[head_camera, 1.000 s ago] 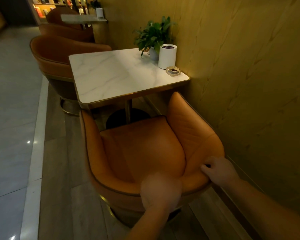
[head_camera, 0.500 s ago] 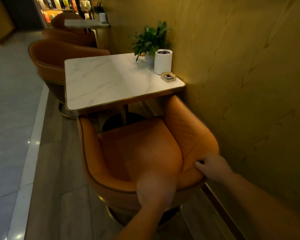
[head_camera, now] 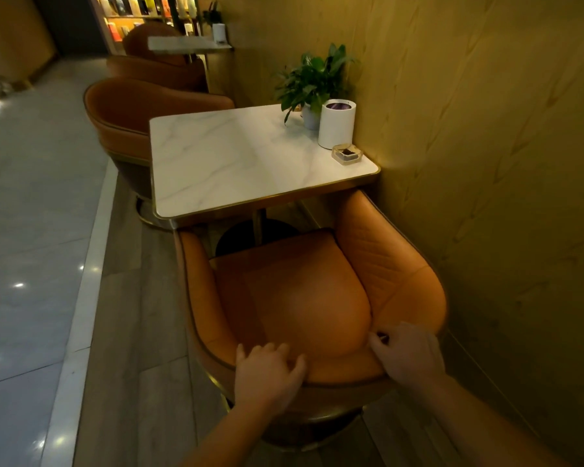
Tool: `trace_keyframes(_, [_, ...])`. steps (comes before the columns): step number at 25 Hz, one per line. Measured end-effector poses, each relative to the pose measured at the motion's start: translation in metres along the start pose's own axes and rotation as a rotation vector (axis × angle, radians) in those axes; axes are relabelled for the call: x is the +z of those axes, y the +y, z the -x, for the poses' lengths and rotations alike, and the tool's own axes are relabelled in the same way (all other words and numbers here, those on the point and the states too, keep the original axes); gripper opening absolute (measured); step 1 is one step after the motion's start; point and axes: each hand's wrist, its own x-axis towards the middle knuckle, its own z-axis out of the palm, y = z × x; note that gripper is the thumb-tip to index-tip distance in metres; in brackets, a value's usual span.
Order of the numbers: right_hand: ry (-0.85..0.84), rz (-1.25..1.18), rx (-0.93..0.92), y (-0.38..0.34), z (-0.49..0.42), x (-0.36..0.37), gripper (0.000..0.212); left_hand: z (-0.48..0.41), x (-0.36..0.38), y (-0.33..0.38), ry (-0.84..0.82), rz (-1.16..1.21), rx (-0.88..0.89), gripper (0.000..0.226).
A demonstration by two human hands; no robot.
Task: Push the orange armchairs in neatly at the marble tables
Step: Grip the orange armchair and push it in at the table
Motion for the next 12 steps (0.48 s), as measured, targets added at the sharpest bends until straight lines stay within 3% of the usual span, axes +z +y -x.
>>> trace_keyframes(8, [-0.026, 0.009, 0.003, 0.007, -0.012, -0.008, 0.03, -0.013, 0.001, 0.008, 0.01, 0.036, 0.013, 0.052])
trace_keyframes(12, [-0.045, 0.024, 0.021, 0.02, -0.029, -0.017, 0.037, -0.023, -0.001, 0.027, -0.002, 0.02, 0.001, 0.053])
